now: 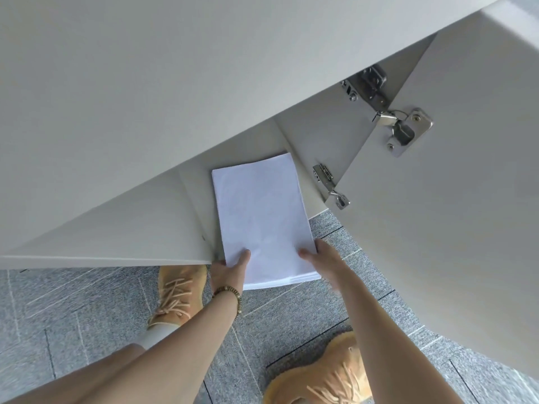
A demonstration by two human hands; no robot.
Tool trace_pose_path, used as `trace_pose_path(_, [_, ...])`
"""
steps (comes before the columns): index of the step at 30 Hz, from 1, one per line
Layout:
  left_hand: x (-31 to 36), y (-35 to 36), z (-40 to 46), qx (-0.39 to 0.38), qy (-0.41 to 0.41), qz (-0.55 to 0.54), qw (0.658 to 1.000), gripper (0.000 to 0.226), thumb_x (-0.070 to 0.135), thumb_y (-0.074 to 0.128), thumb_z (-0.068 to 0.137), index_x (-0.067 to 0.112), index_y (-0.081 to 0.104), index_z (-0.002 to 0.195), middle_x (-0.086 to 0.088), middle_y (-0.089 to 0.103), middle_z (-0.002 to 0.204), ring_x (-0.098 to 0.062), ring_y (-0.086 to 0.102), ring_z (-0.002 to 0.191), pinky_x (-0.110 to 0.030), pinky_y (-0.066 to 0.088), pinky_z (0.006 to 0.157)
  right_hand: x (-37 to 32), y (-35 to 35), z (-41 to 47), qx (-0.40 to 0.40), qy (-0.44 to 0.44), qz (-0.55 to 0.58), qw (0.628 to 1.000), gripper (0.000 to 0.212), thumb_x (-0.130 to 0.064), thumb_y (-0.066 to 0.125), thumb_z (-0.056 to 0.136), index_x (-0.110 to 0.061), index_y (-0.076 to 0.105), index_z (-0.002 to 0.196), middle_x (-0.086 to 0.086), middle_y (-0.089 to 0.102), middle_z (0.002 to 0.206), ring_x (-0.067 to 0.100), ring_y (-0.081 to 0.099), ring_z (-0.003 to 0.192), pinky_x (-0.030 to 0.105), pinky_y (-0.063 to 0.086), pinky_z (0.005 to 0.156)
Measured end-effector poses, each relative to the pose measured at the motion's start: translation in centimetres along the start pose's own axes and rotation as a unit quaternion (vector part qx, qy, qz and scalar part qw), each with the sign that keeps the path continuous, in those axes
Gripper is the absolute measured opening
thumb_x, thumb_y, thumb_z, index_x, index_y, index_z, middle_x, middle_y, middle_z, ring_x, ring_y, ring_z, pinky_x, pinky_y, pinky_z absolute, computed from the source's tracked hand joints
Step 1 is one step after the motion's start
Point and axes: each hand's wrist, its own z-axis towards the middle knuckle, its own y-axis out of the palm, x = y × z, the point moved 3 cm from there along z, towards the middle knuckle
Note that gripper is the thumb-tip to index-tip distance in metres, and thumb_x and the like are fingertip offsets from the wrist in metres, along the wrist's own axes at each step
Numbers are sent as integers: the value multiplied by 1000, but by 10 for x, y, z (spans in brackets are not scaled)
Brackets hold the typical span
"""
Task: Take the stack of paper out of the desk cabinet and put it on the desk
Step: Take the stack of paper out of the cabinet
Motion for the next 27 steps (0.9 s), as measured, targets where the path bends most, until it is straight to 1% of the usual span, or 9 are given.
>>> trace_pose_path(3, [3,-2,1,-70,-31,-17,997,44,26,77,83,2,64,117,-5,65,109,-18,57,99,-28,42,89,-1,3,-3,-49,18,2,999,49,-21,61,94,-12,50,141,8,63,137,29,58,124,44,41,109])
trace_pose_path(12, [19,-43,-57,-133,28,73,988,54,31,70,88,2,53,131,-6,60,124,-30,56,124,-33,42,96,-26,-4,-69,-34,-19,55,998,40,-16,60,86,-15,54,126,9,70,118,31,65,110,49,50,101])
trace_pose_path(14, [29,-57,-84,-141,24,90,986,40,32,72,87,2,61,112,-12,61,118,-30,59,111,-36,45,91,-37,-14,-101,-33,-38,49,998,44,-17,60,82,-15,55,126,11,70,117,32,67,107,48,53,97])
trace_pose_path(15, [35,-67,-100,-141,28,90,986,26,31,73,87,7,61,87,-14,62,109,-27,58,98,-33,45,84,-42,-20,-118,-34,-43,44,998,42,-15,59,84,-13,55,126,10,70,116,31,67,104,43,56,91])
trace_pose_path(17, [43,-86,-131,-148,26,91,984,33,28,74,85,15,53,63,-13,61,93,-24,56,86,-29,41,77,-51,-30,-162,-28,-55,40,997,36,-11,57,89,-14,56,125,8,70,113,26,68,98,35,57,81])
trace_pose_path(20, [49,-121,-181,-177,55,73,980,14,20,77,83,8,71,84,-15,73,97,-30,69,93,-34,53,83,-53,-42,-232,0,-78,20,997,52,-31,62,75,-15,58,124,11,71,118,30,69,107,49,56,95])
trace_pose_path(21, [49,-132,-196,-180,69,72,979,21,21,78,82,4,73,93,-15,74,102,-31,69,96,-39,55,87,-52,-46,-255,8,-91,28,995,55,-33,62,71,-15,58,123,11,72,116,30,70,106,47,57,94])
trace_pose_path(24, [53,-168,-249,-214,104,54,970,24,23,78,81,7,71,97,-14,75,105,-29,69,98,-36,54,89,-65,-54,-341,39,-120,58,990,54,-28,61,72,-12,58,124,4,70,104,11,67,83,19,56,68])
trace_pose_path(27, [60,-207,-310,-248,141,40,958,31,36,79,71,14,71,92,-9,76,101,-26,70,94,-35,55,88,-70,-60,-420,72,-159,50,983,45,-26,62,72,-6,65,112,8,73,101,10,66,77,29,57,71])
